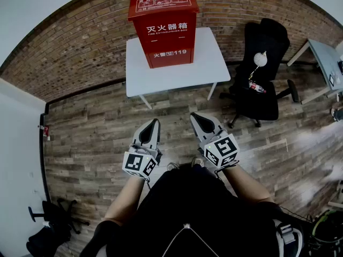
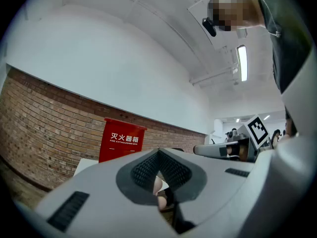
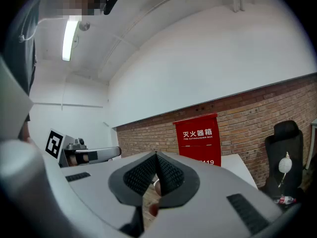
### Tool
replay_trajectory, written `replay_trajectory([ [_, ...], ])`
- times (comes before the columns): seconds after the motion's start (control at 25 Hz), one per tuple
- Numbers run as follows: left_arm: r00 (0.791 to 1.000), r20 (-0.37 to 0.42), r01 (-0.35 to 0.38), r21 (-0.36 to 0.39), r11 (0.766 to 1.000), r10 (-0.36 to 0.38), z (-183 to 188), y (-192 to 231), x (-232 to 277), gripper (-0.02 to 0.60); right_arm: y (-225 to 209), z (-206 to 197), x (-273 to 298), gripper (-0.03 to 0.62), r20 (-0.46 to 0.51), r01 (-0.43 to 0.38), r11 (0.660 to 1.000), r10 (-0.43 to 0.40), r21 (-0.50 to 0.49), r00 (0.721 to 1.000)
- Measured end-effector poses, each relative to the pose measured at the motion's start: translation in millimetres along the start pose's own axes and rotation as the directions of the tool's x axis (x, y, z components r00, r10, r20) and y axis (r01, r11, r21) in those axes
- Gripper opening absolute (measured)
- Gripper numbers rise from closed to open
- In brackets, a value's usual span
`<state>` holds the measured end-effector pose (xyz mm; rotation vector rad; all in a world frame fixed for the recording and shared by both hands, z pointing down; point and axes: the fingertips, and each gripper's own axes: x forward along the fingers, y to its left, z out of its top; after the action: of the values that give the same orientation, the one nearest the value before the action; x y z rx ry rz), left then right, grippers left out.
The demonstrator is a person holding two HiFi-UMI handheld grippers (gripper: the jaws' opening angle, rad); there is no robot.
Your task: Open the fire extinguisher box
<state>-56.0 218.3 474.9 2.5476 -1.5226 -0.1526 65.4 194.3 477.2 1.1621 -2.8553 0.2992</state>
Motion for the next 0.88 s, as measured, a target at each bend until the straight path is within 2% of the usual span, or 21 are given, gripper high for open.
replay_trajectory([
  [0.36,1.000,0.004,0.008,0.005,1.000,-0.008,6.7,19.5,-14.5,0.048,11.3,-0.6,12.7,0.018,-0.014,0.038,0.999,-0.037,0.013,0.999],
  [0.6,1.000,0.003,0.018,0.009,1.000,-0.018,7.2,26.1,-29.8,0.048,12.1,-15.2,5.6,0.018,-0.057,0.130,0.990,-0.127,0.049,0.990],
  [0.88,1.000,-0.011,0.029,0.030,0.999,-0.028,-2.3,39.2,-47.9,0.048,31.5,-20.6,1.6,0.018,-0.051,0.182,0.982,-0.179,0.042,0.982],
])
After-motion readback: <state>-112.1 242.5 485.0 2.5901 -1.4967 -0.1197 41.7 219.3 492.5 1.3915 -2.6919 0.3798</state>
